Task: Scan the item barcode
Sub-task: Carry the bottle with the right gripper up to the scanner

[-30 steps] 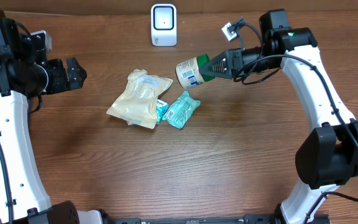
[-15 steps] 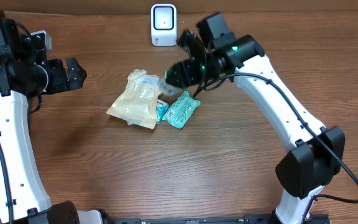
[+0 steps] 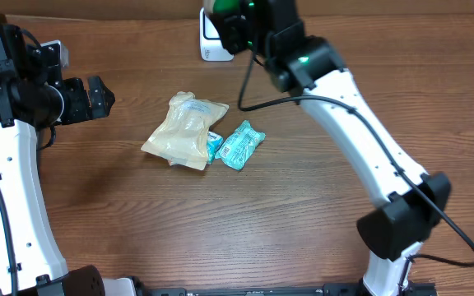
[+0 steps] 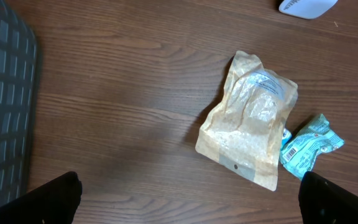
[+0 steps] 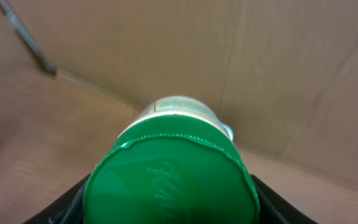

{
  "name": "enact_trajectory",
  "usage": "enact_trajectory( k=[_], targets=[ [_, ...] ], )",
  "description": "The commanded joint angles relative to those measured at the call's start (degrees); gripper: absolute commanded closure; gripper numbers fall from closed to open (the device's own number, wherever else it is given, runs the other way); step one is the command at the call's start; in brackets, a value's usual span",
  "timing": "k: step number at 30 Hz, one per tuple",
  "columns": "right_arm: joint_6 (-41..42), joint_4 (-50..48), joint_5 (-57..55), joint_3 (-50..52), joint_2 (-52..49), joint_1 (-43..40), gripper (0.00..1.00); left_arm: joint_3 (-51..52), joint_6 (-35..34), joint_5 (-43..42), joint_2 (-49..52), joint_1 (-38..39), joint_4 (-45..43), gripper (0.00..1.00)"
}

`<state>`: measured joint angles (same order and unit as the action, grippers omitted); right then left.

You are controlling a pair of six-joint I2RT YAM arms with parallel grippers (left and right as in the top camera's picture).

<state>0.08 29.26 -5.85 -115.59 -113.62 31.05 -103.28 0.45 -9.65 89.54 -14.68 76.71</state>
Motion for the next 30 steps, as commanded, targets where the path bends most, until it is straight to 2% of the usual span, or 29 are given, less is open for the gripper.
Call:
enact_trajectory(
  k=[1, 7, 14, 20, 30],
  targets=[
    [-6.75, -5.68, -6.99, -1.46, -5.49, 0.76, 0.60, -0.22, 1.29, -0.44, 0.48, -0.24, -0.09, 0.01],
    [-13.64, -19.54, -10.10, -1.46, -14.49, 0.74, 0.65, -0.22, 1.29, -0.44, 0.48, -0.24, -0.09, 0.00],
    [-28.09, -35.01, -12.15, -1.44, -22.05, 0.66, 0.66, -0.22, 1.29, -0.44, 0.48, -0.24, -0.09, 0.00],
    [-36.76, -39.15, -12.17, -1.42, -24.72, -0.28, 0.69, -0.22, 1.29, -0.44, 0.48, -0.24, -0.09, 0.00],
    [-50.40, -39.17, -12.13, -1.38, -27.26, -1.97, 0.69, -0.22, 1.29, -0.44, 0.48, -0.24, -0.09, 0.01]
  ],
)
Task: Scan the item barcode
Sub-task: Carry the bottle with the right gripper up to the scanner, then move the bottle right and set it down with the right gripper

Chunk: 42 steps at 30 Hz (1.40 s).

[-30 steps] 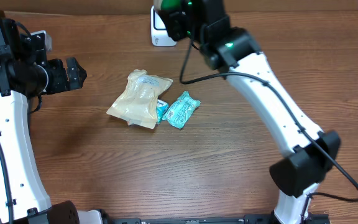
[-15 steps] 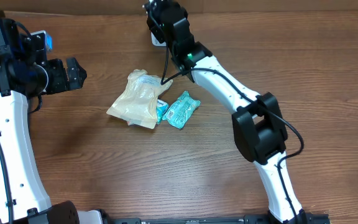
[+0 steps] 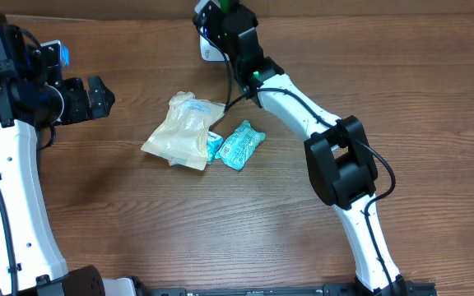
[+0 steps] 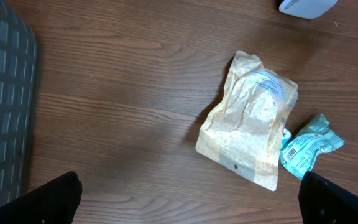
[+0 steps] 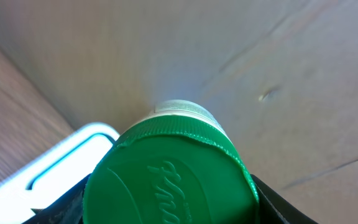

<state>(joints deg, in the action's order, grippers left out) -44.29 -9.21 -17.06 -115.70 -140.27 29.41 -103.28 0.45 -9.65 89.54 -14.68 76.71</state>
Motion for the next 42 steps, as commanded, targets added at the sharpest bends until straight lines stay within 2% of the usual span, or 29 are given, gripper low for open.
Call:
enact_trajectory(
  k=[1, 4, 8, 22, 27, 33, 37, 42],
  targets=[
    [-6.91, -0.94, -0.87, -1.27, -0.61, -0.33, 0.68, -0.22, 1.29, -0.44, 0.48, -0.24, -0.09, 0.00],
    [-12.22, -1.51, -0.90, -1.27, -0.61, -0.13, 0.65, -0.22, 1.29, -0.44, 0.48, -0.24, -0.09, 0.01],
    [-15.85, -1.53, -0.90, -1.27, -0.61, -0.13, 0.66, -0.22, 1.29, -0.44, 0.48, -0.24, -0.09, 0.00],
    [-14.86, -1.64, -0.98, -1.27, -0.59, 2.16, 0.66, -0.22, 1.29, -0.44, 0.48, -0.24, -0.09, 0.00],
    [-8.46, -0.44, -1.33, -1.29, 1.22, 2.91, 0.62, -0.22, 1.29, -0.44, 0.48, -0.24, -0.09, 0.00],
    [0.07, 7.65, -0.85, -1.29, 6.88, 3.87, 0.61, -0.22, 1.29, -0.44, 0.48, -0.24, -0.09, 0.00],
    [9.75, 17.14, 1.79, -1.29, 12.92, 4.76, 0.57, -0.22, 1.29, -0.44, 0.48, -0.24, -0.09, 0.01],
    [26.18, 32.41, 13.55, -1.29, 21.88, 4.79, 0.56, -0.22, 1.29, -0.44, 0.48, -0.24, -0.09, 0.00]
  ],
)
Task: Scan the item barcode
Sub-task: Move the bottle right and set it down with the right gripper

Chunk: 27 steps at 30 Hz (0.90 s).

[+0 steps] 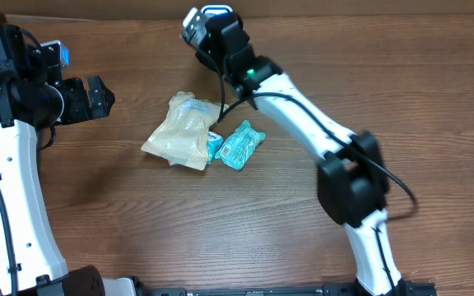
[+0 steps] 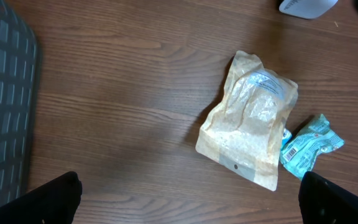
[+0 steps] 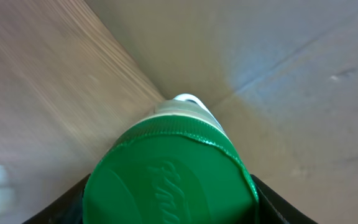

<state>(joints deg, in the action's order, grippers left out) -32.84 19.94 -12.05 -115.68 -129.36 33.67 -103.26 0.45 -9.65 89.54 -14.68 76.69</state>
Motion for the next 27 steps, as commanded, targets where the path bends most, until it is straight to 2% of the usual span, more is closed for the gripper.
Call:
enact_trajectory(
  k=[1, 3, 4, 8, 9, 13, 16, 21, 27],
  targets=[
    [18.01, 6.56, 11.41, -1.31, 12.55, 0.28, 0.55, -0.24, 1.29, -0.44, 0.48, -0.24, -0.07, 0.00],
    [23.65, 15.06, 18.95, -1.31, 16.04, -0.79, 0.54, -0.24, 1.29, -0.44, 0.48, -0.24, -0.07, 0.00],
    [26.56, 22.60, 23.39, -1.31, 18.16, -2.12, 0.48, -0.24, 1.29, -0.44, 0.48, -0.24, -0.07, 0.00],
    [29.03, 38.40, 24.13, -1.29, 19.21, -5.49, 0.48, -0.24, 1.29, -0.44, 0.48, -0.24, -0.07, 0.00],
    [29.03, 42.34, 24.11, -1.20, 18.88, -6.58, 0.51, -0.24, 1.29, -0.44, 0.48, -0.26, -0.07, 0.00],
    [29.05, 52.83, 22.10, 1.62, 18.14, -11.43, 0.52, -0.24, 1.29, -0.44, 0.48, -0.24, -0.07, 0.00],
    [30.93, 54.45, 19.47, 6.03, 18.10, -15.89, 0.52, -0.24, 1.29, -0.44, 0.48, -0.26, -0.07, 0.00],
    [35.32, 51.52, 18.10, 14.45, 18.10, -24.59, 0.51, -0.24, 1.29, -0.44, 0.48, -0.24, -0.07, 0.00],
    [40.98, 42.64, 14.47, 23.50, 18.10, -35.43, 0.49, -0.24, 1.29, -0.44, 0.48, -0.24, -0.07, 0.00]
  ],
)
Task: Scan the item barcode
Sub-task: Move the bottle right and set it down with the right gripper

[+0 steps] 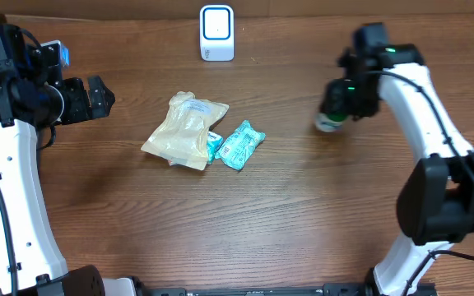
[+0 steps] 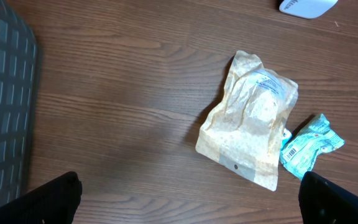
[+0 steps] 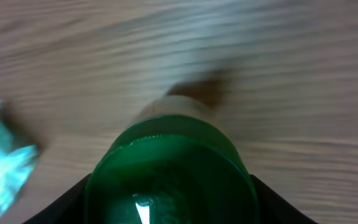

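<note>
A bottle with a green cap (image 3: 169, 174) sits between the fingers of my right gripper (image 3: 169, 202), which is shut on it. From overhead the bottle (image 1: 329, 123) hangs low over the right half of the table, under the right gripper (image 1: 340, 105). The white barcode scanner (image 1: 216, 21) stands at the back centre, well to the left of the bottle. My left gripper (image 1: 99, 96) is open at the far left, with nothing between its fingers; in its wrist view the left gripper (image 2: 191, 199) has its tips at the bottom corners.
A beige pouch (image 1: 185, 130) and a teal packet (image 1: 241, 145) with a barcode lie side by side at mid table. The pouch (image 2: 248, 118) and packet (image 2: 309, 148) also show in the left wrist view. A dark gridded mat (image 2: 2, 106) lies at the left.
My right gripper, still holding the bottle, was by the scanner at the back centre and is now over the right side of the table, lower down. The left arm has not moved.
My right gripper held the green-capped bottle high at the back beside the scanner. Then it was right at the scanner, whose white face showed in the wrist view, and stayed near it. Now the bottle is off to the right. The left gripper stayed open throughout.
</note>
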{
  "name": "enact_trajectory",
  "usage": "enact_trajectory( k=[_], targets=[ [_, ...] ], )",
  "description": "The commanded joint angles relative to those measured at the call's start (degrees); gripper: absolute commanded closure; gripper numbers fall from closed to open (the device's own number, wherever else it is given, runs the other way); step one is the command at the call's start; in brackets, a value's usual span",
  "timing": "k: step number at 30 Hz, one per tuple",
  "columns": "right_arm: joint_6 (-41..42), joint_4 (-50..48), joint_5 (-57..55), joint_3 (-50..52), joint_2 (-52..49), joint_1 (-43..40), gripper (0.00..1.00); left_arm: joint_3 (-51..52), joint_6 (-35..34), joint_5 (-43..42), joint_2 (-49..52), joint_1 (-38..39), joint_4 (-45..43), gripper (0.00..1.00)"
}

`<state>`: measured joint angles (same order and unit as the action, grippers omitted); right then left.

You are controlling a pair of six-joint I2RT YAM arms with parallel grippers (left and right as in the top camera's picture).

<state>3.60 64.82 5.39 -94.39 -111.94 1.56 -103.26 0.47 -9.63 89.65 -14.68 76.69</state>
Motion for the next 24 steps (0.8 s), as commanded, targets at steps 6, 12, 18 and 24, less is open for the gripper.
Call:
enact_trajectory(
  k=[6, 12, 18, 24],
  targets=[
    [5.64, -6.34, -4.96, 6.36, 0.68, -8.55, 0.48, -0.24, 1.27, -0.46, 0.37, -0.24, -0.07, 0.00],
    [5.62, -6.01, -4.94, 6.64, 0.68, -8.87, 0.42, -0.24, 1.27, -0.46, 0.37, -0.24, -0.07, 0.00],
    [5.62, -4.57, -4.90, 6.64, 0.68, -8.87, 0.34, -0.24, 1.27, -0.46, 0.37, -0.24, -0.07, 0.00],
    [5.62, -4.20, -4.90, 6.64, 0.68, -8.87, 0.31, -0.24, 1.27, -0.46, 0.37, -0.24, -0.07, 0.00]
  ],
)
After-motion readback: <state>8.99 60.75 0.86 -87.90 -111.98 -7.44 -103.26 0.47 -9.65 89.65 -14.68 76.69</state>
